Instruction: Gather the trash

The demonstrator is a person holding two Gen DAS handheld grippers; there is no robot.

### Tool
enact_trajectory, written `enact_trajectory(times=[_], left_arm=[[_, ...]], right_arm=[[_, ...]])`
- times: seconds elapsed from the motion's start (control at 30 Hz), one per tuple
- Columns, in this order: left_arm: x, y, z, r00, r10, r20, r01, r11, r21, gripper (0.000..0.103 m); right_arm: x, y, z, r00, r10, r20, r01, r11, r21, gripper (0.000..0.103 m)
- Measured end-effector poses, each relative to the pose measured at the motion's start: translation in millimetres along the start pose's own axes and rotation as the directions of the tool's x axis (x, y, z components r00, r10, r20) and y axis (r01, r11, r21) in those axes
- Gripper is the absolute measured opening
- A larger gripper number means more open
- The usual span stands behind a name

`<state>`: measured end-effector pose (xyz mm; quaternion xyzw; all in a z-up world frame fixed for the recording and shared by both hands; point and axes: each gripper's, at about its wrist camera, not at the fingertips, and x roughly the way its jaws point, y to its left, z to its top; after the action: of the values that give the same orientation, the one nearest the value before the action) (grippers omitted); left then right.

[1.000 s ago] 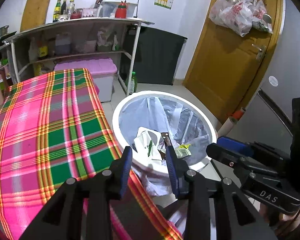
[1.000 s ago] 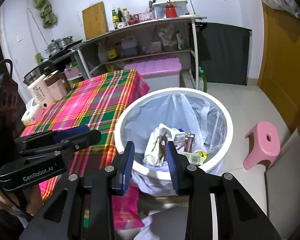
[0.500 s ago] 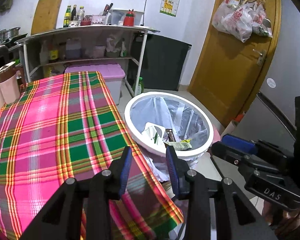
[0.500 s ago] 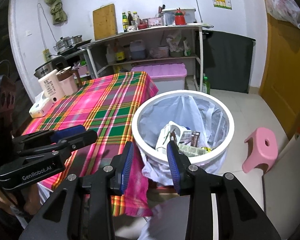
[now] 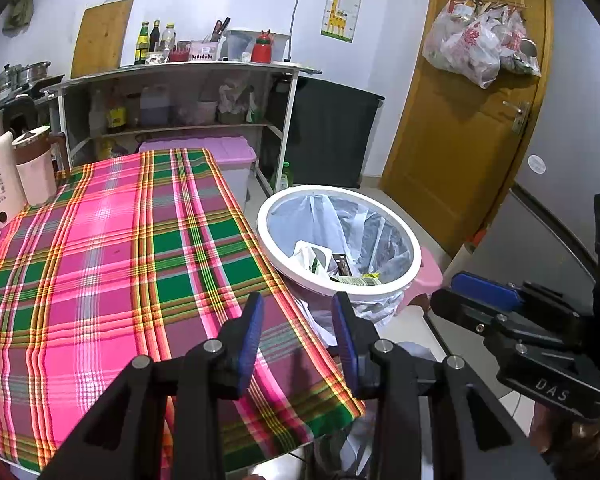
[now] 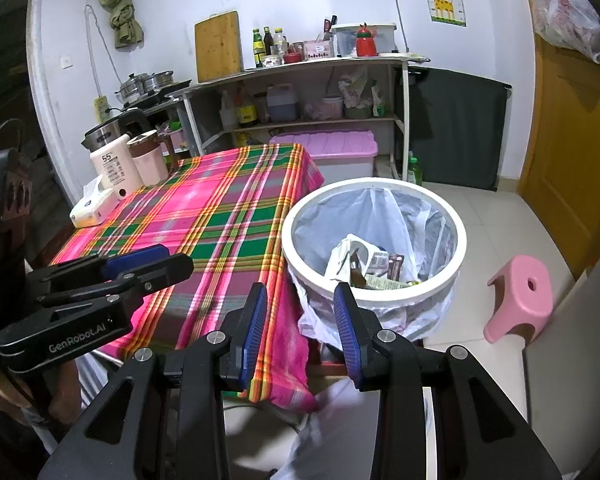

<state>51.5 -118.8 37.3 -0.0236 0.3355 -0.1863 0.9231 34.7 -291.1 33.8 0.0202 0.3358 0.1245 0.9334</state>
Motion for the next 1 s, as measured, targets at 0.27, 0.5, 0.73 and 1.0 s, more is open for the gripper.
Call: enact_trajectory(times=[0.27, 0.5, 0.73, 1.0], left_arm=[[-3.9, -3.2, -0.7, 1.0, 0.001, 0.009, -0.001, 1.0, 0.007, 0.04], [-5.6, -4.8, -1.3, 1.0, 0.001, 0.009, -0.001, 1.0, 0.009, 0.041], [-5.6, -4.9, -1.4, 1.0, 0.003, 0.009, -0.003, 1.0, 0.007, 0.041], [-5.5, -4.3, -3.0, 1.0, 0.009, 0.008, -0.009, 1.0, 0.007, 0.041]], right_arm=[[-0.7, 1.5, -0.3, 1.0, 0.003, 0.001, -0.003, 1.0, -0.002, 0.036], [-1.1, 1.9, -0.8, 1.0, 0.002, -0.002, -0.002, 1.0, -0.002, 0.036], [-0.9, 2.4, -0.7, 1.0, 0.0, -0.004, 0.0, 1.0, -0.004, 0.036], [0.0, 3.2, -1.7, 1.0, 0.003, -0.008, -0.003, 1.0, -0.006, 0.036]])
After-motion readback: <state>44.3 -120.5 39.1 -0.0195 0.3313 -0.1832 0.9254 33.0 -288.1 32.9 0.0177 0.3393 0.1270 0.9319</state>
